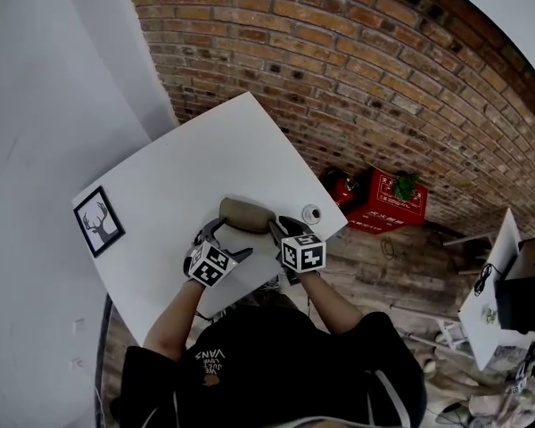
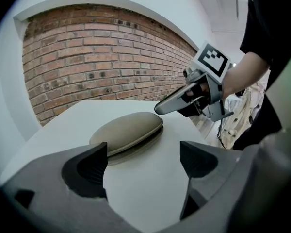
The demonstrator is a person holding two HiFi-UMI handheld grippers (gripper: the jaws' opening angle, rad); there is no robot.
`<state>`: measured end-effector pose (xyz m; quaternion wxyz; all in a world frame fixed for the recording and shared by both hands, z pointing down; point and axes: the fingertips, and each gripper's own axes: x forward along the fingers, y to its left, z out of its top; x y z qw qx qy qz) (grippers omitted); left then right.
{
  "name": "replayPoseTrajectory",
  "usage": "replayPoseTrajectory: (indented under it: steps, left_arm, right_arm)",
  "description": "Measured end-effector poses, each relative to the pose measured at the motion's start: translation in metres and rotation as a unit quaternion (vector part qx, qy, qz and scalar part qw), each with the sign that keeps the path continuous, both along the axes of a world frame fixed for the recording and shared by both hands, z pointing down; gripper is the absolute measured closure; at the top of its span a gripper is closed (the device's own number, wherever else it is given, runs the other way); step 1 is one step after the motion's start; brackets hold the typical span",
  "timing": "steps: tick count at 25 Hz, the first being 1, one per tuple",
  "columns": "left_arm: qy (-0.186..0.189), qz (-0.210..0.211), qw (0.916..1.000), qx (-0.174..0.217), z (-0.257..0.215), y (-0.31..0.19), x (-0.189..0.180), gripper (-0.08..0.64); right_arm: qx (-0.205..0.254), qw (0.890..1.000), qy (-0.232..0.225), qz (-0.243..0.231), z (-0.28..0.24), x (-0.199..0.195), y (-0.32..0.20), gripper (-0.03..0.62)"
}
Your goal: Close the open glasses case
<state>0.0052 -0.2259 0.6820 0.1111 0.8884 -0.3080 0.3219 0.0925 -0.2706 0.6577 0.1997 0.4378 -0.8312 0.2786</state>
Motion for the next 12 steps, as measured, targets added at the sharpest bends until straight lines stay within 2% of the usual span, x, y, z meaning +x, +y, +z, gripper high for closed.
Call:
replayPoseTrajectory:
  steps: [12]
  left_arm:
    - [0.011,-0.009,0.9995,0.028,-0.020,0.018,-0.007,0.098]
  right_arm:
    - [0.025,0.999,-0.011,0.038,-0.021,0.012,0.027,0.486]
